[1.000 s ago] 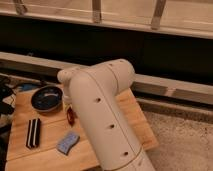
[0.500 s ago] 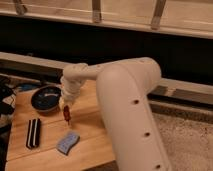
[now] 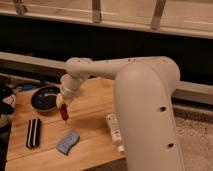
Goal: Place the pepper on the white sponge
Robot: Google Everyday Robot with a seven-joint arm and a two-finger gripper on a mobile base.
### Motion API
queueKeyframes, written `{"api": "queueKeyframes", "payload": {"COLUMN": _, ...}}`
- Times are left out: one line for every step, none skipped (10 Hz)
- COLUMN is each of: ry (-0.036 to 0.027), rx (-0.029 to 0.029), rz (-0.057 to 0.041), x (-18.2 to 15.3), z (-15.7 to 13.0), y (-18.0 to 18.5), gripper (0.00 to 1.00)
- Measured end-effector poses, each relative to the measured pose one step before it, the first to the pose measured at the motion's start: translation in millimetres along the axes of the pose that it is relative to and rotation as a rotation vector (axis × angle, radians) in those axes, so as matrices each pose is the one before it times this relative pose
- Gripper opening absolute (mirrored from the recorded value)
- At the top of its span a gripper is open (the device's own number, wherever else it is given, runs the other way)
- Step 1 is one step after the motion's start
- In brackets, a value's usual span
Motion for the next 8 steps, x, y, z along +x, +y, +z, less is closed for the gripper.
{"api": "queueKeyframes", "payload": {"ry": -0.00742, "rx": 0.0139, "rz": 0.00342, "x": 10.32, "z": 3.81, "y": -1.25, "gripper": 0.08}}
{"api": "queueKeyframes", "payload": {"ry": -0.00004, "rx": 0.01349, "rz": 0.00232, "x": 9.96, "z": 4.37, "y": 0.83, "gripper": 0.08}}
{"api": "queueKeyframes", "payload": {"ry": 0.00544, "rx": 0.01906, "rz": 0.00451, "x": 8.42, "z": 2.42, "y": 4.31, "gripper": 0.08}}
{"api": "queueKeyframes", "payload": {"ry": 0.01293, "rx": 0.00946, "rz": 0.00354, "x": 1.97, "z": 2.47, "y": 6.88, "gripper": 0.08}}
{"api": "queueKeyframes", "payload": {"ry": 0.00647, "rx": 0.00195, "rz": 0.00248, "x": 0.62, "z": 0.46, "y": 0.71, "gripper": 0.08}}
{"api": "queueKeyframes", "payload": {"ry": 0.01328, "rx": 0.00669, "rz": 0.00814, "x": 8.82, "z": 3.7, "y": -2.94, "gripper": 0.08}}
{"api": "queueKeyframes", "payload": {"ry": 0.00317, "rx": 0.00158, "rz": 0.00571, "x": 7.05, "z": 3.09, "y": 1.76, "gripper": 0.08}}
{"api": "queueKeyframes", "payload": {"ry": 0.00372, "rx": 0.00735, "rz": 0.0022, "x": 4.17, "z": 2.88, "y": 1.97, "gripper": 0.08}}
